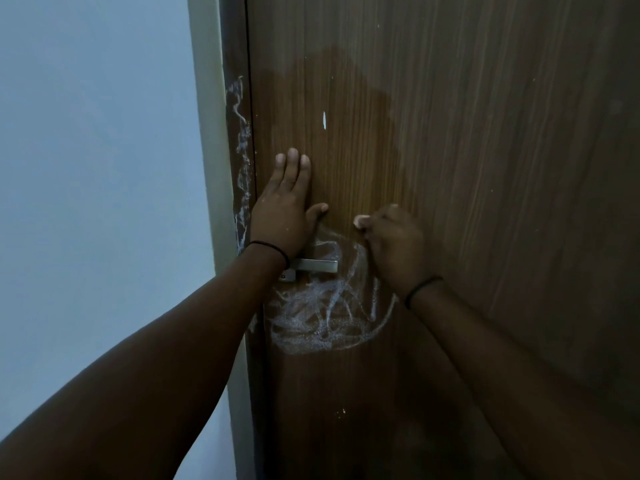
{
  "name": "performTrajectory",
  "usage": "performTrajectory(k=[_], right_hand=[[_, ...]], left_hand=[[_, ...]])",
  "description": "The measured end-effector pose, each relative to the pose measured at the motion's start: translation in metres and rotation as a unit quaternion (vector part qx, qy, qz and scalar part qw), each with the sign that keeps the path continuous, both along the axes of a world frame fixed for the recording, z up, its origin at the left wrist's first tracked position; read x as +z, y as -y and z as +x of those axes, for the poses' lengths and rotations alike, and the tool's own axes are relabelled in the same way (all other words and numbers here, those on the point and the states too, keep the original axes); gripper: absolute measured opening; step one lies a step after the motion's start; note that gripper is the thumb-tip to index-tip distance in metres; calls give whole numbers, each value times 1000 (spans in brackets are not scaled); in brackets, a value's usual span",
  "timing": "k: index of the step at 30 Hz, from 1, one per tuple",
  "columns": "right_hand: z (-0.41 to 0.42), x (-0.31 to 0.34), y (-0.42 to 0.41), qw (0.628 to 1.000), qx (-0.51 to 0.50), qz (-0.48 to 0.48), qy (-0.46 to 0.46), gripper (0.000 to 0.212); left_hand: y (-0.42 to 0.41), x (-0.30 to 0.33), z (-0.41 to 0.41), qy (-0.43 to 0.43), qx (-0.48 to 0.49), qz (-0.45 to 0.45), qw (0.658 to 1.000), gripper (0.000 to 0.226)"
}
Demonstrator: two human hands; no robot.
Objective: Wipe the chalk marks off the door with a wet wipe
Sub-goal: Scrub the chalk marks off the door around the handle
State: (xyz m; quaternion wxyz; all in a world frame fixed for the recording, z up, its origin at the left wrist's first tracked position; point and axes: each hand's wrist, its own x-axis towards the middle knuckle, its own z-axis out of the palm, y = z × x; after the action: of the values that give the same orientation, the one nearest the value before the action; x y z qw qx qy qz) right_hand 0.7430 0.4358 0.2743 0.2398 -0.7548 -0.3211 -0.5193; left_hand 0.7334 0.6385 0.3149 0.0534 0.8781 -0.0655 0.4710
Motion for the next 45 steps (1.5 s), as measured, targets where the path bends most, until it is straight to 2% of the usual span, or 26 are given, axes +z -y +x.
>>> performTrajectory(k=[5, 7, 10, 12, 16, 20, 26, 29, 30, 32, 34, 36, 39, 42, 45], right_hand=[[-11, -3, -38, 984, -12, -173, -47, 14], [-10, -6, -31, 987, 4, -151, -62, 12], [-5, 13, -28, 994, 37, -41, -95, 12], [0, 33, -42, 995, 45, -26, -81, 16], [2, 54, -78, 991, -7, -133, 4, 24], [4, 44, -65, 970, 9, -243, 17, 20], [0, -1, -13, 967, 10, -255, -3, 28], [-2, -20, -9, 959, -9, -284, 6, 7], [-2, -21, -5, 958, -7, -288, 14, 6], [-3, -18, 5, 969, -1, -245, 24, 24], [-3, -8, 9, 988, -15, -150, 27, 40], [-1, 0, 5, 994, -39, -102, 18, 23], [-2, -9, -4, 985, -38, -166, 13, 19], [0, -30, 18, 972, -27, -234, -7, 30], [1, -29, 38, 990, -28, -133, -33, 32]], left_hand=[[-9, 3, -3, 20, -31, -8, 999, 57], [-16, 3, -4, 17, -45, -2, 999, 57], [-21, 2, -5, 8, -68, -2, 998, 66], [-24, 3, -6, 5, -94, -19, 995, 70], [-30, 6, -11, -6, -134, -56, 989, 77], [-34, 6, -12, -17, -140, -42, 989, 87], [-20, -2, -6, 18, -132, -50, 990, 79], [-20, -4, -5, 25, -127, -49, 990, 74], [-22, -5, -7, 22, -127, -44, 991, 74], [-25, -5, -8, 18, -130, -31, 991, 76], [-24, -7, -7, 21, -128, -26, 991, 75], [-19, -10, -4, 28, -116, -31, 992, 72], [-14, -13, 0, 30, -111, -50, 992, 67], [-17, -13, 1, 27, -107, -42, 993, 64], [-10, -13, -1, 21, -96, -42, 994, 64]])
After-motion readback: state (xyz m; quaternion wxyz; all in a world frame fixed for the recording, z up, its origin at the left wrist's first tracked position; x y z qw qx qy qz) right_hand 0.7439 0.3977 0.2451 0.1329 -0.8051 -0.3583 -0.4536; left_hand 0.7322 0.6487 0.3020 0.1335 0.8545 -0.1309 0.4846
